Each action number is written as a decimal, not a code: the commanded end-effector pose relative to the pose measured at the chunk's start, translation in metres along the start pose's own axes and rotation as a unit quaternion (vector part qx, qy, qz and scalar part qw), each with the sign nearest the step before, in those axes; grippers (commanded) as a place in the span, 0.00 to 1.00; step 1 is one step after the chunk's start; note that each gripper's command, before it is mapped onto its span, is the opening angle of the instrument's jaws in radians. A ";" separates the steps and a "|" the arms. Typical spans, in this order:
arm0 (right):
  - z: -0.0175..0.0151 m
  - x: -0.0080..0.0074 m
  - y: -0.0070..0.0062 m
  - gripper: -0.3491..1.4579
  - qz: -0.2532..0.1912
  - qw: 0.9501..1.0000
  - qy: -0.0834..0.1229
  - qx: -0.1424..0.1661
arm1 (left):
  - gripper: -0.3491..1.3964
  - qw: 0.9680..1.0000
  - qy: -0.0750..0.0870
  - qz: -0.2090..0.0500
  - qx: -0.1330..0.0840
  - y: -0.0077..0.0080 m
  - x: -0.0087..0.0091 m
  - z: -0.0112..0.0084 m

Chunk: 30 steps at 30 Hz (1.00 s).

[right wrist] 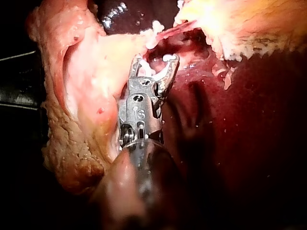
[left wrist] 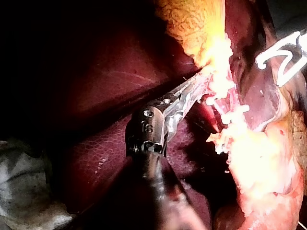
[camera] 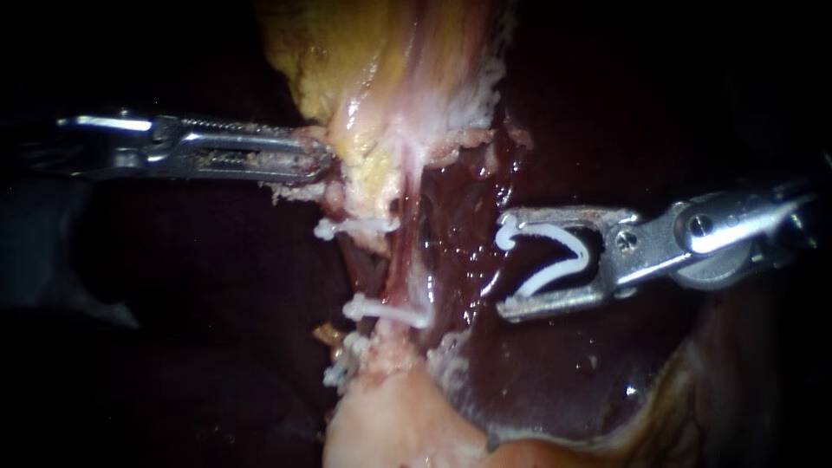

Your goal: Clipping second clip right tube

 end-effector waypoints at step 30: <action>-0.0002 0.0000 -0.0002 0.47 -0.001 1.000 0.000 0.001 | 0.00 0.997 0.072 -0.024 0.003 0.0018 0.0073 -0.0127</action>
